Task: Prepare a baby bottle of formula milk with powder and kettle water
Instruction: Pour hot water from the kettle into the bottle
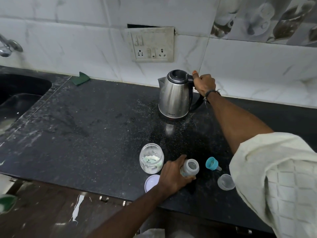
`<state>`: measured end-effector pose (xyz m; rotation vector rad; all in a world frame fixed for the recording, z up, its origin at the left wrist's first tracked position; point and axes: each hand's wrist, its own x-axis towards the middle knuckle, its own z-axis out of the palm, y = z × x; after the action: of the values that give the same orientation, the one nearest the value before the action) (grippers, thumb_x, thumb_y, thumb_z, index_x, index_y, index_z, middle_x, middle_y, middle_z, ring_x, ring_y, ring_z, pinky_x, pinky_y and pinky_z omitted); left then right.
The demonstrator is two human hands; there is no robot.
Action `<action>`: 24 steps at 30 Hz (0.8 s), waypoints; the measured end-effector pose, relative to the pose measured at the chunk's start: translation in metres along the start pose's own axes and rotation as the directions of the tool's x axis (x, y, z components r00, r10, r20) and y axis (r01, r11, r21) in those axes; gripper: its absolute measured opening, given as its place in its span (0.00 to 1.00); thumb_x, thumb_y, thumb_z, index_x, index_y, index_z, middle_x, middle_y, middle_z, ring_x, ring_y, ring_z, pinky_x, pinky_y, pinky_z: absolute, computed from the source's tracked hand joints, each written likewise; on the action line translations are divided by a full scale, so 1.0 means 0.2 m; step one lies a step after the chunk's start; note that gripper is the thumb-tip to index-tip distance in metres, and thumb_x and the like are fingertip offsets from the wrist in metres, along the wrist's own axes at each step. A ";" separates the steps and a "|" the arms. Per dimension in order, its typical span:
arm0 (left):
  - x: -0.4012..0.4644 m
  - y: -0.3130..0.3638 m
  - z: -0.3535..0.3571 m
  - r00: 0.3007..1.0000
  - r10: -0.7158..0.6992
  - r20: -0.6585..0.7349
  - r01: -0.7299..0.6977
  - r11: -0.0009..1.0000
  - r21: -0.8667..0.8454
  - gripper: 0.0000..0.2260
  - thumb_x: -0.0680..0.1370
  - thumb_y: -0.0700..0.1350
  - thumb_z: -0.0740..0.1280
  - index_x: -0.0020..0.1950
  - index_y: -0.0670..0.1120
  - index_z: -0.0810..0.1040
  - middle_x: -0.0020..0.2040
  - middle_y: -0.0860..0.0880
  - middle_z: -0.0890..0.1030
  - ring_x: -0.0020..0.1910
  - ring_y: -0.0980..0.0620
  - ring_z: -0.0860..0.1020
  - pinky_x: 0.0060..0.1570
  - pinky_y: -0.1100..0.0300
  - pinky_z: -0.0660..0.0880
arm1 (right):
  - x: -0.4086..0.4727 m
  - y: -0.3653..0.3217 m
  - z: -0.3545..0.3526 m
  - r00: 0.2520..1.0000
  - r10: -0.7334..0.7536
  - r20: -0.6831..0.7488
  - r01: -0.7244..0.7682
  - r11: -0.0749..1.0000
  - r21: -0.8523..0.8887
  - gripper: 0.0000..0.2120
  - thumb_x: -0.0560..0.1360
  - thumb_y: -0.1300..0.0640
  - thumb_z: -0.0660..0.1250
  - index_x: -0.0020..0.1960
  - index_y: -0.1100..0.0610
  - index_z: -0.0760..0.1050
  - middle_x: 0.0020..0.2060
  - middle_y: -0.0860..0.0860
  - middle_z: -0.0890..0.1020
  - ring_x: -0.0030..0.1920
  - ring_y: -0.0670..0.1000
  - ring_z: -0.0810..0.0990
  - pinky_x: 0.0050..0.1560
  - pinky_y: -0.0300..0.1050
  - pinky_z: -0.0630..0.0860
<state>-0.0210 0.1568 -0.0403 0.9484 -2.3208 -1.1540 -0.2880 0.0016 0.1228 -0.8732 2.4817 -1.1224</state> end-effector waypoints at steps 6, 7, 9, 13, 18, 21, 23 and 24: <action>0.00 -0.02 0.02 1.000 0.005 -0.009 -0.005 1.000 0.013 0.39 0.65 0.64 0.75 0.72 0.50 0.71 0.57 0.50 0.85 0.54 0.51 0.83 0.52 0.54 0.80 | -0.01 0.00 0.02 0.998 0.058 0.007 -0.059 0.998 0.022 0.34 0.72 0.32 0.58 0.55 0.62 0.78 0.51 0.58 0.80 0.51 0.60 0.79 0.47 0.46 0.72; 0.00 -0.02 0.02 1.000 0.007 -0.011 -0.007 1.000 0.015 0.39 0.65 0.64 0.75 0.72 0.50 0.71 0.57 0.50 0.85 0.54 0.51 0.83 0.52 0.54 0.80 | -0.02 0.00 0.02 0.998 0.061 0.000 -0.061 0.998 0.020 0.33 0.71 0.33 0.57 0.55 0.62 0.78 0.49 0.57 0.81 0.49 0.59 0.79 0.45 0.46 0.71; 0.00 -0.03 0.02 1.000 0.007 -0.013 -0.006 1.000 0.015 0.40 0.65 0.64 0.75 0.72 0.49 0.71 0.57 0.50 0.85 0.54 0.51 0.83 0.52 0.54 0.80 | -0.04 0.01 0.03 0.998 0.062 -0.018 -0.062 0.998 0.014 0.32 0.69 0.33 0.56 0.49 0.62 0.79 0.44 0.56 0.83 0.44 0.58 0.80 0.39 0.46 0.71; 0.00 -0.03 0.03 1.000 0.018 -0.021 -0.017 1.000 0.013 0.39 0.65 0.64 0.75 0.72 0.49 0.72 0.58 0.50 0.84 0.55 0.52 0.83 0.52 0.54 0.80 | -0.09 0.02 0.04 0.994 0.070 -0.089 -0.065 0.996 0.056 0.25 0.73 0.39 0.58 0.43 0.62 0.77 0.40 0.56 0.82 0.42 0.59 0.80 0.39 0.46 0.72; 0.01 -0.04 0.02 0.999 0.018 -0.032 -0.018 1.000 0.013 0.37 0.65 0.63 0.76 0.70 0.49 0.73 0.57 0.51 0.84 0.54 0.54 0.83 0.52 0.55 0.80 | -0.21 0.04 0.05 0.979 0.100 -0.177 -0.077 0.988 0.132 0.20 0.75 0.46 0.60 0.33 0.60 0.73 0.37 0.56 0.79 0.41 0.59 0.78 0.42 0.49 0.73; 0.00 -0.03 0.02 0.999 0.021 -0.037 -0.021 1.000 0.013 0.35 0.65 0.63 0.76 0.68 0.50 0.75 0.54 0.52 0.85 0.51 0.55 0.83 0.50 0.55 0.80 | -0.29 0.07 0.03 0.966 0.126 -0.224 -0.090 0.982 0.163 0.21 0.76 0.48 0.59 0.27 0.57 0.68 0.30 0.54 0.76 0.37 0.57 0.75 0.38 0.47 0.68; 0.01 -0.02 0.02 0.999 0.016 -0.037 -0.016 1.000 0.015 0.35 0.64 0.64 0.76 0.67 0.50 0.75 0.53 0.52 0.85 0.51 0.55 0.83 0.49 0.54 0.80 | -0.34 0.10 0.00 0.961 0.147 -0.233 -0.104 0.977 0.187 0.21 0.76 0.49 0.60 0.27 0.57 0.68 0.26 0.51 0.74 0.34 0.55 0.74 0.36 0.46 0.68; 0.01 -0.03 0.02 0.999 0.017 -0.033 -0.017 1.000 0.011 0.34 0.64 0.64 0.76 0.66 0.50 0.76 0.53 0.52 0.85 0.50 0.55 0.83 0.49 0.54 0.80 | -0.37 0.12 -0.01 0.959 0.152 -0.239 -0.105 0.974 0.201 0.21 0.76 0.49 0.60 0.27 0.57 0.69 0.26 0.50 0.73 0.32 0.54 0.73 0.35 0.45 0.68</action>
<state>-0.0228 0.1560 -0.0471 0.9427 -2.3068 -1.1111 -0.2416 0.0623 0.1064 -0.5352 2.5321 -1.4704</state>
